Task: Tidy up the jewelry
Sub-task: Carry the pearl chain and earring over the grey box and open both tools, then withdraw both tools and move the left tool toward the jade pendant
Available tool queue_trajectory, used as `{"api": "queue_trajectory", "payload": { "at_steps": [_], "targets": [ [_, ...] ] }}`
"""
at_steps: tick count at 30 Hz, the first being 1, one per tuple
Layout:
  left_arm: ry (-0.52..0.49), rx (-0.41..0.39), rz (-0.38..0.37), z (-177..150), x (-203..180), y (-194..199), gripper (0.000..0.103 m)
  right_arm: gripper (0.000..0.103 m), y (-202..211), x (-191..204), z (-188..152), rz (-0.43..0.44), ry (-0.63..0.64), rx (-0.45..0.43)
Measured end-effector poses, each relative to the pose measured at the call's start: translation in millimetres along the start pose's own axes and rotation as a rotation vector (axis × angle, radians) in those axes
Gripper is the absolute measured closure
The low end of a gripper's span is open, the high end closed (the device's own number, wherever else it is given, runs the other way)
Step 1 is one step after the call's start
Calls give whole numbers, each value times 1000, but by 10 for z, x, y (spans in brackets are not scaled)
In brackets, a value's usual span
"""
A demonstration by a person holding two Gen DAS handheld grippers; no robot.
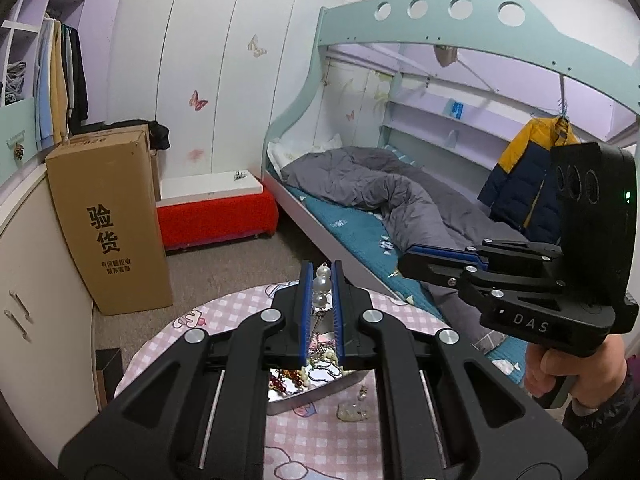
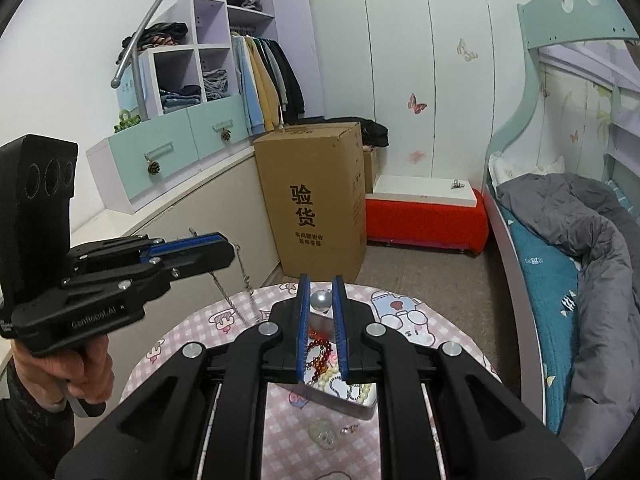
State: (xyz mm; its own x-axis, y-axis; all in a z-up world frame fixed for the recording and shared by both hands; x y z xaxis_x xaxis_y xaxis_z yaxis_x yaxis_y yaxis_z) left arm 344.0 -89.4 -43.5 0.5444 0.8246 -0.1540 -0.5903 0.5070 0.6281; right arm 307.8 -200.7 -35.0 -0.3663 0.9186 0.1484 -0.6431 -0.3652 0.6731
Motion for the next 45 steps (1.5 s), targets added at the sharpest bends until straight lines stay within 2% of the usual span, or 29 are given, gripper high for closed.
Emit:
{"api": "queue_trajectory", "payload": {
  "at_steps": [6,8,10,11,12,15,22,27,38,45],
  "targets": [
    [23,40,3,32,77,-210,93,93,-261,-79,33,15,-23,53],
    [31,64,33,19,125,-291,90,92,-378,-116,16,14,-43,80],
    [44,107,105,-5,199,-385,40,73,-484,-201,-15,8,-83,105],
    [58,87,161,-14,245,-374,6,43,-516,-233,-10,6,-102,111],
    [63,62,182,-20,263,-340,6,17,-529,-276,-31,-2,-124,106],
    [82,58,179,-47,319,-302,6,8,-504,-374,-95,-19,-163,85],
    [121,27,232,-116,385,-177,6,8,-319,-507,-86,-57,-216,35],
    [105,7,268,-138,315,-79,6,8,-207,-513,-85,-68,-220,5],
    [88,-37,285,-220,133,166,6,8,51,-446,-104,-86,-204,-45],
    [100,-58,295,-344,43,310,6,8,228,-446,-234,-93,-205,-70]
  ]
}}
Point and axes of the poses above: each gripper's, at about its wrist camera, not at the fingertips, and y roughly against the way its jaws point, x to its left, z to its top, the point moved 5 cm from there along -y, roughly the way its jaws point, and after that the axes turned 12 degrees about x, right-handed, at the moved point
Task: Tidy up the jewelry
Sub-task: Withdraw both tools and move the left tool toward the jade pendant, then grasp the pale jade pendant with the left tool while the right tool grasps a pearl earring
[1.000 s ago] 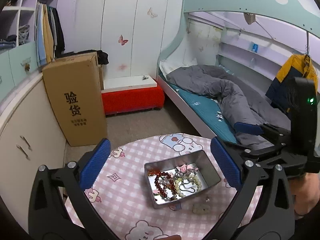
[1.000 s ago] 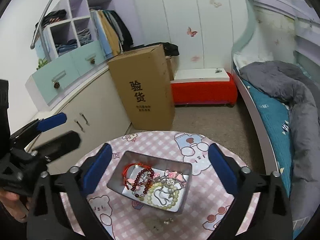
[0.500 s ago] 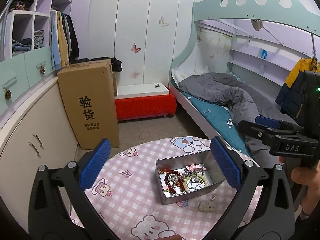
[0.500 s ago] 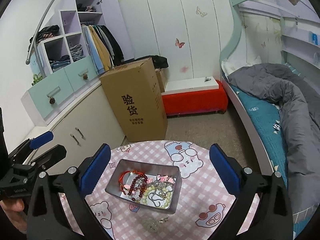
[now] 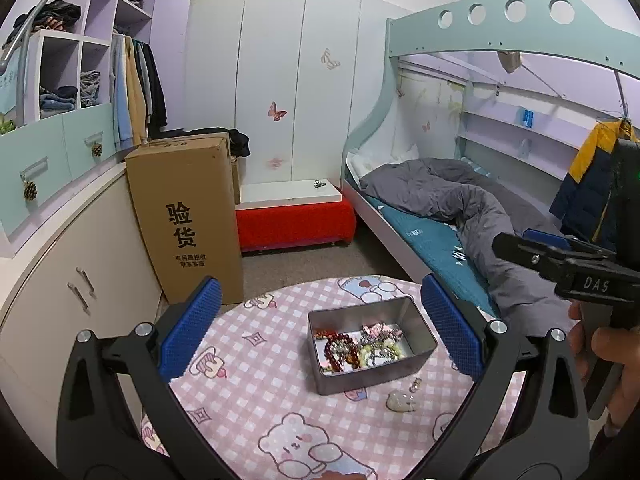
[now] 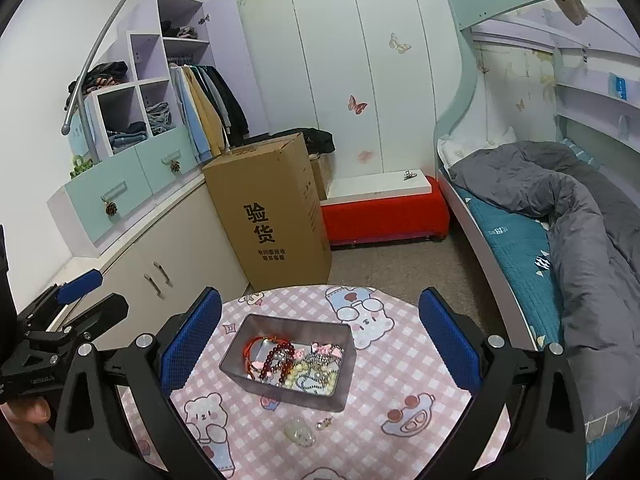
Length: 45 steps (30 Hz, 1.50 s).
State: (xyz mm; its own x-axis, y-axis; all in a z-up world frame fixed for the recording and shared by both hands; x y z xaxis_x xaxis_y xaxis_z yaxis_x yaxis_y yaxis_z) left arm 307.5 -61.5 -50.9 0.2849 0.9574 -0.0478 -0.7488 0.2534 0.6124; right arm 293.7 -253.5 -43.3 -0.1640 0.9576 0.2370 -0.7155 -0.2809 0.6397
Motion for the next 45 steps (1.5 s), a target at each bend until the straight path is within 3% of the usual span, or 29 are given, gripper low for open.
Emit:
{"api": "queue_trajectory", "payload": {
  "at_steps": [9,21,37,38,41,42,45],
  "targets": [
    [-8,44,-20,-384,-159,-57,6,8,181,-129,-379,-10,-23,5],
    [-59,168,-71,-967,-487,-440,6,8,196,-387,-935,-38,-90,71],
    [-166,381,-65,-1333,-877,-1404,7,8,39,-633,-1315,-16,-170,151],
    [-175,398,-67,-1348,-902,-1461,10,8,28,-647,-1332,-13,-173,155],
    [-198,450,-98,-1413,-965,-1568,39,8,-2,-693,-1366,-10,-185,164],
    [-203,440,-120,-1404,-983,-1547,58,8,-9,-707,-1373,-9,-188,166],
    [-198,439,-146,-1413,-976,-1540,60,8,-37,-741,-1389,-8,-196,172]
  ]
}}
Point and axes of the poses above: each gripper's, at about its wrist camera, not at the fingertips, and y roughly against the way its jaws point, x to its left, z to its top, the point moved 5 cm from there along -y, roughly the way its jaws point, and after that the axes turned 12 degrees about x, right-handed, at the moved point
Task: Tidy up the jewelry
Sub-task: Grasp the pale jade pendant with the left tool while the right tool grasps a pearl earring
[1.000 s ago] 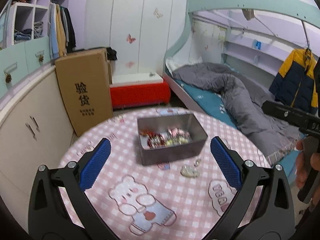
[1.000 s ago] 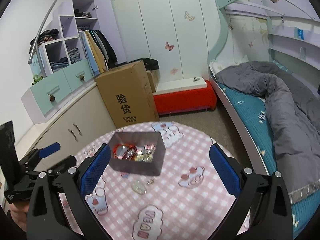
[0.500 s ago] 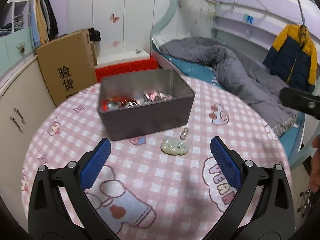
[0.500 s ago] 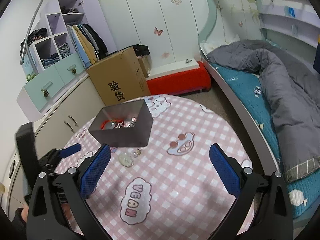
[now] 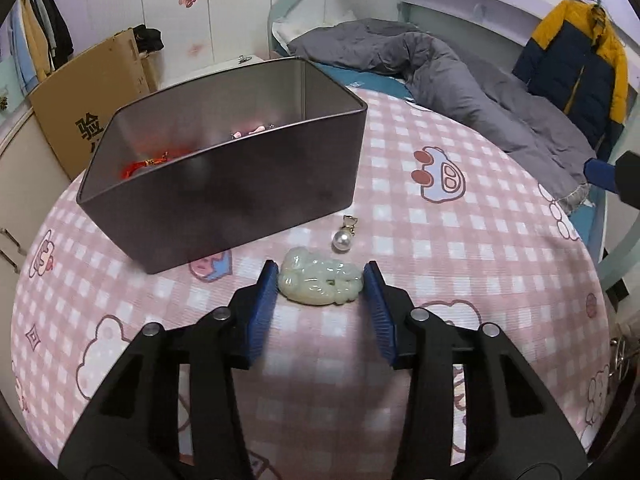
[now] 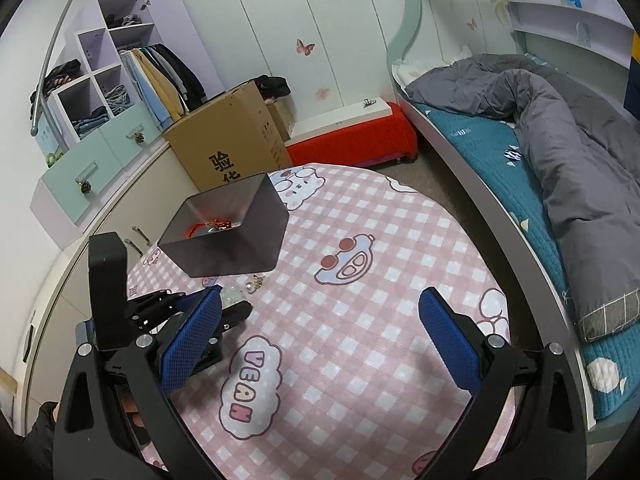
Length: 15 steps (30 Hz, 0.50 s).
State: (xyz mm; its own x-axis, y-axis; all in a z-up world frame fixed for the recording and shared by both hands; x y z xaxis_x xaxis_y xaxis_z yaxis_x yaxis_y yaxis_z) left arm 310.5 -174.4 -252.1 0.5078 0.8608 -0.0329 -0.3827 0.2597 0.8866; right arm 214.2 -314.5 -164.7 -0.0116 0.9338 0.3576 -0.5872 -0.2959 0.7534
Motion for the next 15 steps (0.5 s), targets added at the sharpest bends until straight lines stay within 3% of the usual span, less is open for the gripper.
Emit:
{"api": "queue_trajectory", "payload": {
  "at_steps": [7,15],
  "targets": [
    [-8,-2,-50,-61,66,38,61,8,-145,27,-37,-3,14,43],
    [61,-16,-31,-388,378,238,61,8,-620,266,-27,-29,74,146]
  ]
}}
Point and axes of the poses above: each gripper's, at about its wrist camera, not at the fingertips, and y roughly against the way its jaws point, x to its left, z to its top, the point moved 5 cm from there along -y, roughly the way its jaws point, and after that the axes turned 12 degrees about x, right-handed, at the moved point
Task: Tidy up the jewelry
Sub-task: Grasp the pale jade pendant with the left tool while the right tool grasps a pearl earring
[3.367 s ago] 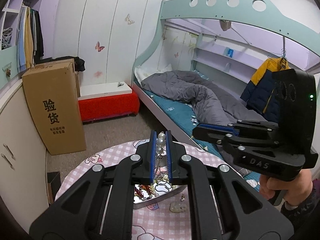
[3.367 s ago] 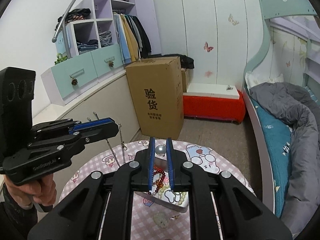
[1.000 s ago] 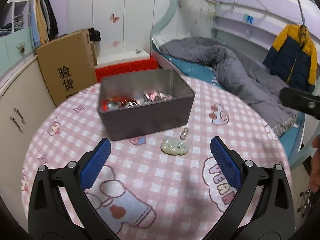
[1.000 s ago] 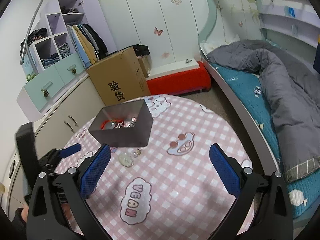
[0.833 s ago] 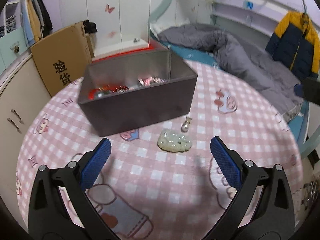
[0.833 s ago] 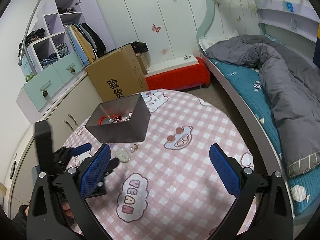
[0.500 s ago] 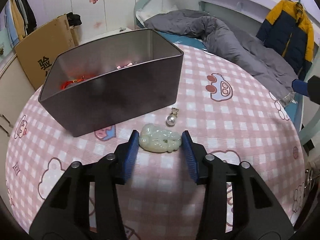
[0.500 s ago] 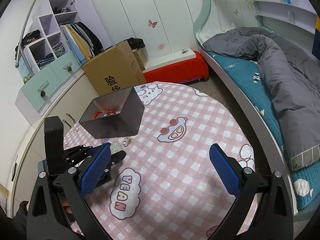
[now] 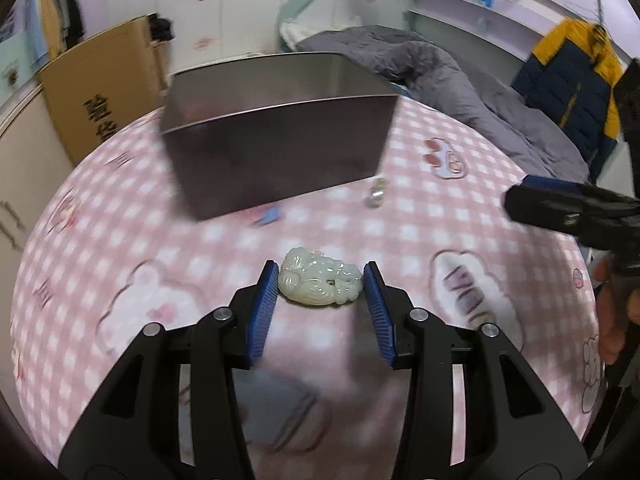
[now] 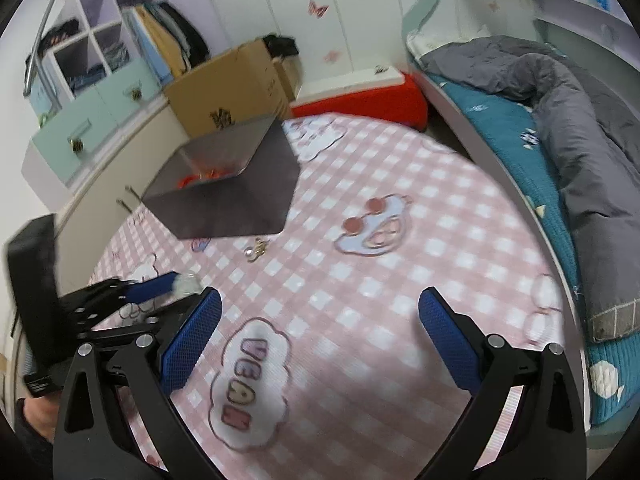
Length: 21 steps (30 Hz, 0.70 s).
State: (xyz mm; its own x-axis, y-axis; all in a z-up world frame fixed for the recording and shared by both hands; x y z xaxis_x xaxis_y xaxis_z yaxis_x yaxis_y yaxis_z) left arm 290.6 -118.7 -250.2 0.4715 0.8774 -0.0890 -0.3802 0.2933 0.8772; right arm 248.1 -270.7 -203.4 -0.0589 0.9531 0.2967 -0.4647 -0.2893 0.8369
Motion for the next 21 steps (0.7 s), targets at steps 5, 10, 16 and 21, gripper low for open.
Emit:
{"api": "queue_trajectory", "payload": {
  "at_steps": [5,10,16,21],
  "targets": [
    [61,-14,20,-98,258,89,61,10,-377,348,166,-48,102,41],
    [102,-31,12,-131,379,136,61,48,-632,503,282,-128,169,58],
    [117,-46,-5,-133,417,165,61,90,-609,575,211,-111,229,64],
    [115,-59,-8,-162,401,225,61,90,-417,536,44,-60,214,45]
  ]
}}
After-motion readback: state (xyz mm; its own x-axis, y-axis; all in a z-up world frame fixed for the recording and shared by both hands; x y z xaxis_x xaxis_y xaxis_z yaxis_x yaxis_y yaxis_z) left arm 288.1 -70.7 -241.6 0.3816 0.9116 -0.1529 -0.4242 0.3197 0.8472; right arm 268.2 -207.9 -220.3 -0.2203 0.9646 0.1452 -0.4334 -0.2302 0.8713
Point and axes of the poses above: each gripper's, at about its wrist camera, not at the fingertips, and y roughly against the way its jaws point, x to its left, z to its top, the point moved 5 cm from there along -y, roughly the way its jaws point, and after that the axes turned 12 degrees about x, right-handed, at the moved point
